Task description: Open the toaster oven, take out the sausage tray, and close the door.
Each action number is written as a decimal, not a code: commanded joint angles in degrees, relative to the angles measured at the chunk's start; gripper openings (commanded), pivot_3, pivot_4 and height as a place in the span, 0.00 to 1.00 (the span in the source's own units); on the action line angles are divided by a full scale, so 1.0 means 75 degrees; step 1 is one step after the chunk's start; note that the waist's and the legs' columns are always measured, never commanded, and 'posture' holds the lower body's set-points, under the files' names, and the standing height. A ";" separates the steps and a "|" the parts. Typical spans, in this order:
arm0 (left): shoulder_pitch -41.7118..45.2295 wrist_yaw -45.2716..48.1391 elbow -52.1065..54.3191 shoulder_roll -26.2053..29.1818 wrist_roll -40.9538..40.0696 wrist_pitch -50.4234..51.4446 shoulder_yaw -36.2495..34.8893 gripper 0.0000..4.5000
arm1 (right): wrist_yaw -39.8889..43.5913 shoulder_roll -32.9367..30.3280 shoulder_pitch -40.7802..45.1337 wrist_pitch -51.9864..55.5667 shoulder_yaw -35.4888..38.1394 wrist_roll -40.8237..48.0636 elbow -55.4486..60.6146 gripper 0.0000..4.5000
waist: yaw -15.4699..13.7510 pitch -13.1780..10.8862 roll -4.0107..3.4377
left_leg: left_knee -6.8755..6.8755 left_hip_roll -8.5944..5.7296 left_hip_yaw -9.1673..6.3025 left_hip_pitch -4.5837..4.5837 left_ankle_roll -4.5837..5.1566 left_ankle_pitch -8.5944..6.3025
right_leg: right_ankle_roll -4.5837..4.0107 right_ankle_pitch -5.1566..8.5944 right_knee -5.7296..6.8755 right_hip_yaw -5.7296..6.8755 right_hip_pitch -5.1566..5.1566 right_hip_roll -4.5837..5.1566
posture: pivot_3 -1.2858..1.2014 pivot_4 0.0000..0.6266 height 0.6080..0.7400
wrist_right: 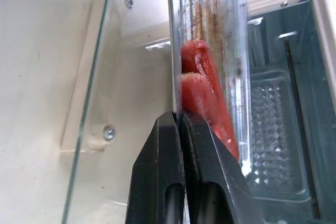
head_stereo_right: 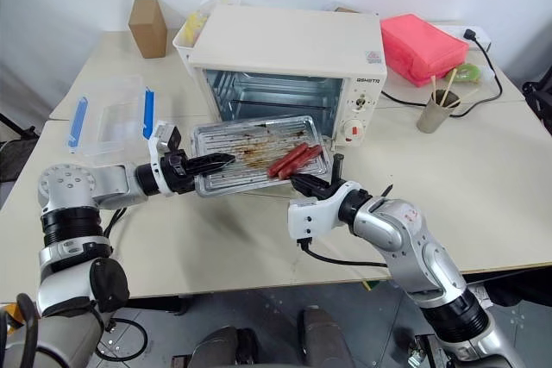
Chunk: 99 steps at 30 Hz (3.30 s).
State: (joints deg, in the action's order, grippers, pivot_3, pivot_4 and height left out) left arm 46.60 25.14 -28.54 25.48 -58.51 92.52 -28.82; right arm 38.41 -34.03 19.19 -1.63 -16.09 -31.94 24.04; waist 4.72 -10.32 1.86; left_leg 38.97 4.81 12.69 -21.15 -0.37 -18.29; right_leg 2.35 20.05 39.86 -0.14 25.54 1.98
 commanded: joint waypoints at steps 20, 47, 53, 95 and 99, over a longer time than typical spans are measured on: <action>-0.2786 -0.2856 -0.0748 0.2300 -0.6300 -0.0435 -0.0524 0.00 | 0.2252 -0.0927 -0.2096 -0.0105 0.3887 0.6231 -0.1906 0.28 | 0.0003 0.0002 0.0007 | 0.0018 -0.0018 -0.0138 0.0021 -0.0015 -0.0011 | -0.0013 0.0006 0.0001 0.0004 -0.0044 -0.0013 | 0.52 0.24 1.00; -0.6997 -0.4648 0.5202 -0.1767 -0.7265 -0.4089 -0.3255 0.00 | 0.2790 0.1034 0.0660 0.0774 0.3533 0.8957 -0.3513 0.01 | -0.0102 -0.0001 0.0012 | 0.0008 -0.0023 -0.0243 0.0110 -0.0049 -0.0045 | -0.0029 0.0011 -0.0046 -0.0012 -0.0164 -0.0059 | 0.52 0.24 1.00; -0.6950 -0.4549 0.5092 -0.1613 -0.7265 -0.4002 -0.3132 0.00 | 0.2162 0.0977 0.0942 0.1532 0.3851 0.9439 -0.2892 0.01 | -0.0191 0.0005 0.0023 | 0.0008 -0.0040 -0.0322 0.0109 -0.0060 -0.0059 | -0.0033 0.0010 -0.0062 -0.0002 -0.0176 -0.0070 | 0.52 0.24 1.00; 0.0569 0.1270 -0.2153 -0.0231 0.0065 -0.1493 0.4282 0.00 | 0.3150 -0.0728 -0.5701 0.0801 0.6190 0.9065 0.0433 1.00 | -0.0681 0.0024 -0.0052 | -0.0027 -0.0151 -0.0454 0.0113 -0.0021 -0.0076 | 0.0025 -0.0022 -0.0208 0.0123 -0.0296 0.0039 | 0.52 0.24 1.00; 0.0697 0.1724 -0.2212 -0.0251 0.0677 -0.1403 0.4186 0.12 | 0.3012 -0.0716 -0.5690 0.0773 0.6061 0.9015 0.0477 1.00 | -0.0648 0.0027 -0.0058 | -0.0029 -0.0153 -0.0460 0.0112 -0.0016 -0.0074 | 0.0029 -0.0024 -0.0210 0.0128 -0.0298 0.0044 | 0.52 0.24 1.00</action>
State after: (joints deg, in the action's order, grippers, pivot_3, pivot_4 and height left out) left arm 52.04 36.89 -44.32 24.22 -56.29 82.39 1.81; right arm 61.57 -39.85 -23.47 5.03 28.18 35.30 25.70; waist -0.14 -10.12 1.42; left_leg 38.75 3.66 9.23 -20.31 -0.48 -18.84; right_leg 2.57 19.87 38.29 0.83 23.30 2.32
